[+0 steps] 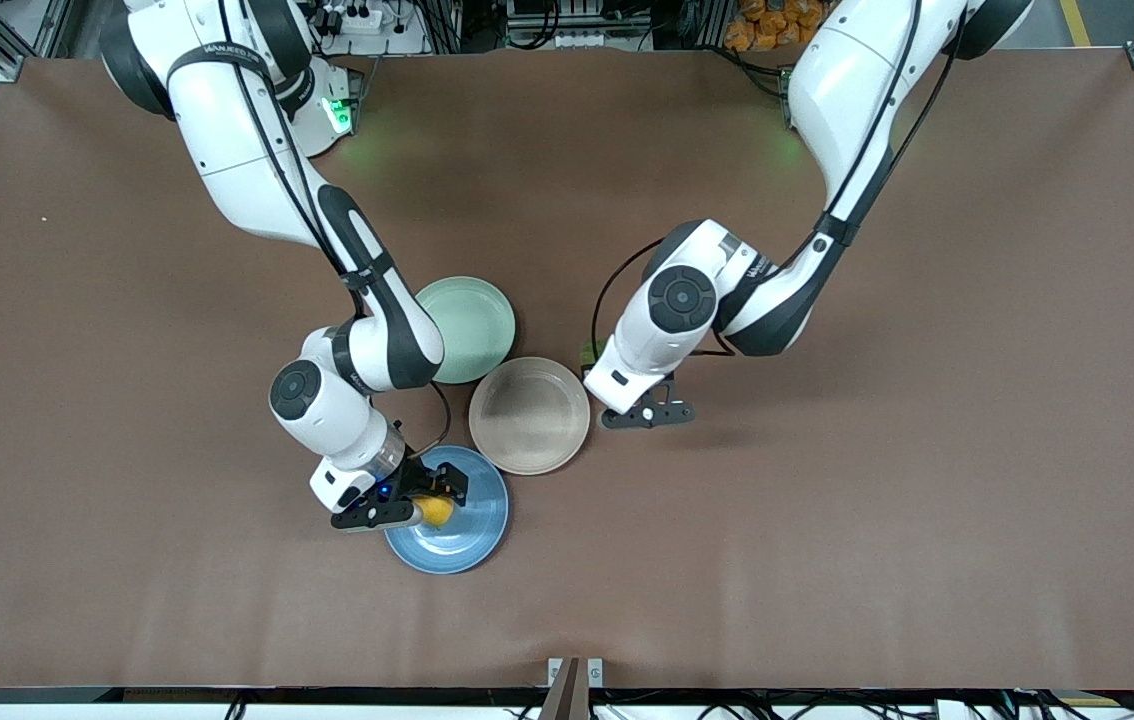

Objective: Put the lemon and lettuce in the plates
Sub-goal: 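Carry the lemon onto the blue plate with the right gripper and release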

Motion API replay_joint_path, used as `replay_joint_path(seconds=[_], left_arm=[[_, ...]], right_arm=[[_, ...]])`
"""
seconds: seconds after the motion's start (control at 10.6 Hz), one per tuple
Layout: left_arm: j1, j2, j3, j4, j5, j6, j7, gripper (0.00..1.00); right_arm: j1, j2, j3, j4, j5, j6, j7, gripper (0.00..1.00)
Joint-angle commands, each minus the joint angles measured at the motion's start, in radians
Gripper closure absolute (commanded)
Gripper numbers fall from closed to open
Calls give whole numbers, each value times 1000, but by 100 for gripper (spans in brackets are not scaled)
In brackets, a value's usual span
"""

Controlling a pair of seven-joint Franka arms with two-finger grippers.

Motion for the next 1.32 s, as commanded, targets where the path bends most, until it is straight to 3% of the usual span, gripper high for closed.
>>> replay_joint_path(seconds=[0.0, 0.47, 0.76, 1.23], left_arm=[[-39, 29, 16, 25, -14, 68, -61, 100], [-66, 60, 16, 25, -12, 204, -115, 100], [-83, 87, 18, 25, -11, 319, -156, 100], [-137, 133, 47, 25, -12, 455, -187, 100]], right_arm=[[14, -24, -51, 66, 44, -145, 14, 0], [-17, -133, -130, 84, 37, -365, -57, 0], [-90, -228, -137, -17, 0, -416, -226, 0], [-212, -359, -137, -180, -201, -445, -363, 0]])
